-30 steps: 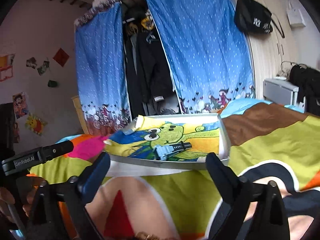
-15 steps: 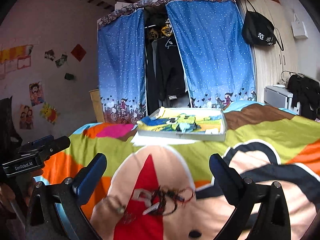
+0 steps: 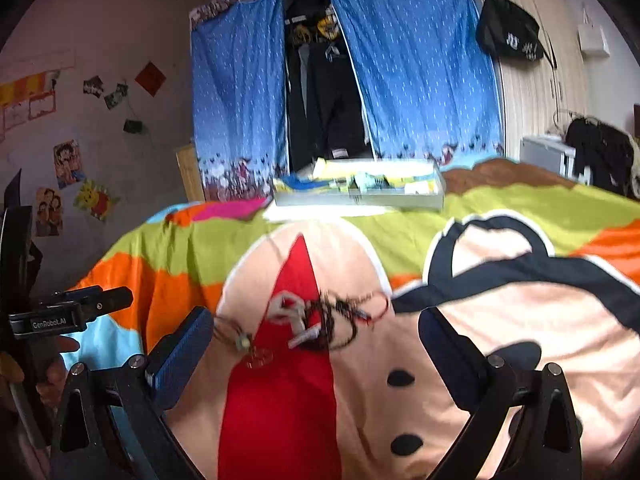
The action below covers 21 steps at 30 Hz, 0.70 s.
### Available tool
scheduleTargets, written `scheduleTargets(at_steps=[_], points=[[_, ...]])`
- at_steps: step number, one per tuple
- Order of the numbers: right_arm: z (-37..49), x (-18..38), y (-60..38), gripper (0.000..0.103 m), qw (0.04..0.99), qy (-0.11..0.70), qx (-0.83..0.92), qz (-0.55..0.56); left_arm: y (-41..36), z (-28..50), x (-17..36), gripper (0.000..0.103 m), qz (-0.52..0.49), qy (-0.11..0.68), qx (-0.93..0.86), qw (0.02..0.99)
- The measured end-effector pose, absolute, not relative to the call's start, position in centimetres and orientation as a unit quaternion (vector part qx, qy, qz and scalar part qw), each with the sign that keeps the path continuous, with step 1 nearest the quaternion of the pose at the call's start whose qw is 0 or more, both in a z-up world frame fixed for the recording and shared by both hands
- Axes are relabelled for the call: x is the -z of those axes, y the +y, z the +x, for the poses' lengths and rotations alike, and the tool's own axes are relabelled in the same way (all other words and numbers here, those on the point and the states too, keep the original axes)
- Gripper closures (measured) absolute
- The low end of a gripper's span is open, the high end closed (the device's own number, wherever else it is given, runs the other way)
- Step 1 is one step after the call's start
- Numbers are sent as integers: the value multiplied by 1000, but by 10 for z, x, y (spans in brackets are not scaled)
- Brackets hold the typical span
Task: Organize jewelry
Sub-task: 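Return the right tool to the jewelry pile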
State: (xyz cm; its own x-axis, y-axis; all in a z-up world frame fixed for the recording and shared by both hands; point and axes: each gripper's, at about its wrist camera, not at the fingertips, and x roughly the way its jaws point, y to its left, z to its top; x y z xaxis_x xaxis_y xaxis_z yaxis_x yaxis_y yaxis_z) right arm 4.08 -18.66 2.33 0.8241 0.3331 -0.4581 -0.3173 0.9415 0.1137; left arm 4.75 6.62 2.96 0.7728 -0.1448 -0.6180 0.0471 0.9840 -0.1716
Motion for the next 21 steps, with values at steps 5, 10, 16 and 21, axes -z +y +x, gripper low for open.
scheduleTargets(at_steps=[5,10,16,21], points=[[47,-4,-187,0,946,278,-165,13,61,55,-5,4,-70,383,55,920],[56,13,-188,0,936,310,-166,18,61,67,9,5,-69,420,53,904],[64,24,-187,0,927,329,-181,20,69,85,20,5,-93,449,59,887],[75,32,-184,0,920,340,-193,22,70,99,25,5,-97,459,58,881]])
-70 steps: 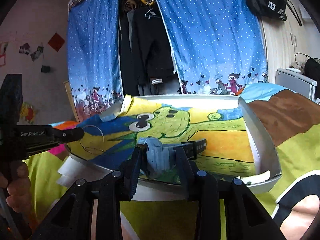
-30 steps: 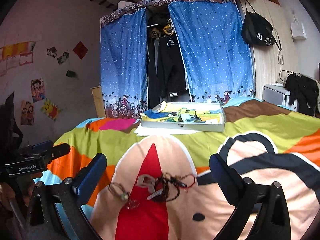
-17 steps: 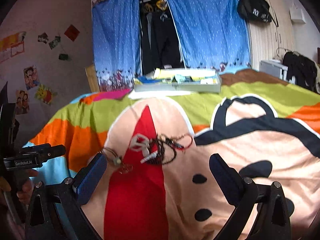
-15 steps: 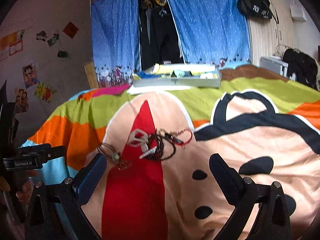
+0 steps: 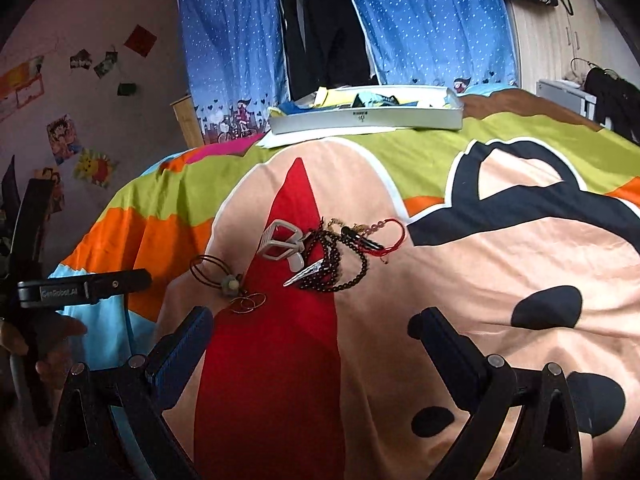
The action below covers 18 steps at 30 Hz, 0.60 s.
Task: Organize jewelry
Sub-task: 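Return the right tool to the jewelry pile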
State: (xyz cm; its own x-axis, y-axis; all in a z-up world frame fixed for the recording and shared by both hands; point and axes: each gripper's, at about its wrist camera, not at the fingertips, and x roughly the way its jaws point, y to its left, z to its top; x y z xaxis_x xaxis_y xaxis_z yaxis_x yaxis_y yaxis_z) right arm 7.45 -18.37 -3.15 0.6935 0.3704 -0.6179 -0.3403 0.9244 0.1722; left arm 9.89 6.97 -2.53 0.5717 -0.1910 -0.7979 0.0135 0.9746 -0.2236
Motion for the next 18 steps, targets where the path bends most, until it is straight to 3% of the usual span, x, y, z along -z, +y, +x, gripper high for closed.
scheduleTargets(at_steps=[7,10,14,18], points=[[96,47,-178,0,905,365,-217,31,69,124,31,5,-96,460,79,879],[105,54,-172,14,895,381,-232,35,71,135,34,10,-113,458,92,877],[117,59,-163,35,882,391,-258,42,76,149,44,33,-136,474,96,865],[132,65,-146,45,870,402,-285,31,78,158,53,49,-160,486,108,853]])
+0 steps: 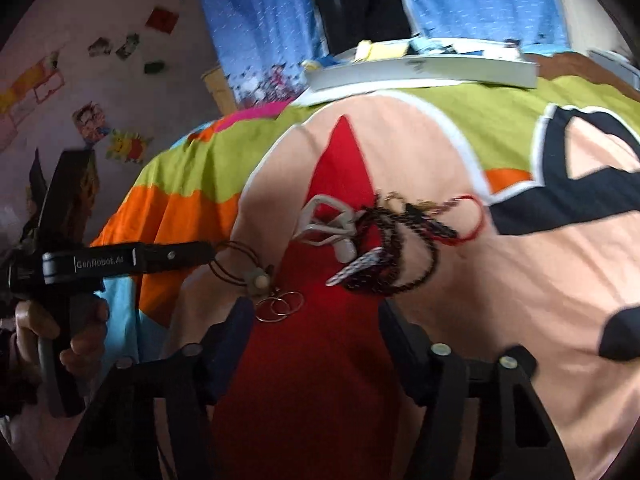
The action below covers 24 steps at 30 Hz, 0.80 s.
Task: Organize jewelry
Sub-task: 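Return the right tool to the jewelry pile, then grasp the pair of metal rings with the right tool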
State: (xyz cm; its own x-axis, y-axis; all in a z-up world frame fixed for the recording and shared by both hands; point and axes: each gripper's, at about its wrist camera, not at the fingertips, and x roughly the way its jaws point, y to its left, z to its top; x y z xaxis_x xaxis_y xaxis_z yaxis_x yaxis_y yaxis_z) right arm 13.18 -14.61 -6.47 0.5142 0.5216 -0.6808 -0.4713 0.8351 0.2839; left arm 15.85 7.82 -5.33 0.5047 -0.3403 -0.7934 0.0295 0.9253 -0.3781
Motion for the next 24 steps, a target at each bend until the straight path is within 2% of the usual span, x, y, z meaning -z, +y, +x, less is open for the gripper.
scheduleTargets(at_steps=[6,14,19,21,24], points=[[143,86,-114,51,841,433,-324,-9,78,172,67,77,-178,500,130,837],[160,106,-100,51,830,455,-323,-15,89,180,81,98,-200,509,120,829],[167,115,-90,51,824,464,-323,-27,88,179,83,102,-185,509,111,833],[167,117,-88,54,824,463,-324,-31,86,178,83,102,-178,508,108,836],[165,117,-88,64,825,460,-326,-33,85,178,83,102,-171,507,106,838]])
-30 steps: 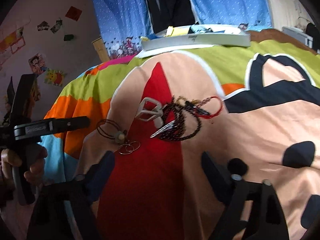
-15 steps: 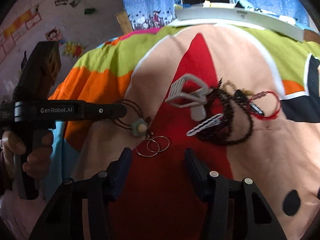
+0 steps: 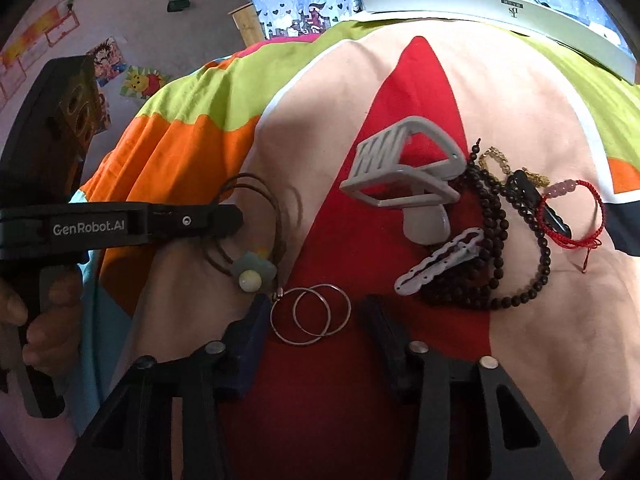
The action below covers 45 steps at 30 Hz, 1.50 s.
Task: Organize jewelry
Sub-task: 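Grasp the pair of metal rings with the right tool, then carry the metal rings to the white tray and release them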
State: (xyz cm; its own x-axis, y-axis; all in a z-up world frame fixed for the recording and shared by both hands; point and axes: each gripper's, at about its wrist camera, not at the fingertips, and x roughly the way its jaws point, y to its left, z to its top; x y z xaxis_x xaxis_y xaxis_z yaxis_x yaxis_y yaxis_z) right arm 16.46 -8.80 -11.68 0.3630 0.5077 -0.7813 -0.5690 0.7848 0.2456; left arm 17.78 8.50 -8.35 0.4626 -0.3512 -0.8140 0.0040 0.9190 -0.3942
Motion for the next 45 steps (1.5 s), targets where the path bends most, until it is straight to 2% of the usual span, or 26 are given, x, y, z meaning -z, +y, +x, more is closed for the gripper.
scheduleTargets(at_steps=[2,13,21,26,37,41,45], points=[[163,116,-88,75,826,458,-326,-35,86,177,83,102,-171,505,104,840],[152,110,-98,75,847,432,-307,-25,85,171,72,103,-147,482,84,860],[134,84,-123,75,881,379,-283,8,59,148,41,103,-79,409,104,903],[124,65,-132,75,892,355,-279,23,48,137,31,103,-68,389,118,911],[80,12,-148,75,921,302,-247,13,38,95,-10,103,-69,349,144,923],[65,-18,-156,75,926,291,-239,28,30,83,-33,103,-64,339,162,925],[59,-62,-154,75,931,275,-241,-4,27,79,-64,103,-68,327,175,926]])
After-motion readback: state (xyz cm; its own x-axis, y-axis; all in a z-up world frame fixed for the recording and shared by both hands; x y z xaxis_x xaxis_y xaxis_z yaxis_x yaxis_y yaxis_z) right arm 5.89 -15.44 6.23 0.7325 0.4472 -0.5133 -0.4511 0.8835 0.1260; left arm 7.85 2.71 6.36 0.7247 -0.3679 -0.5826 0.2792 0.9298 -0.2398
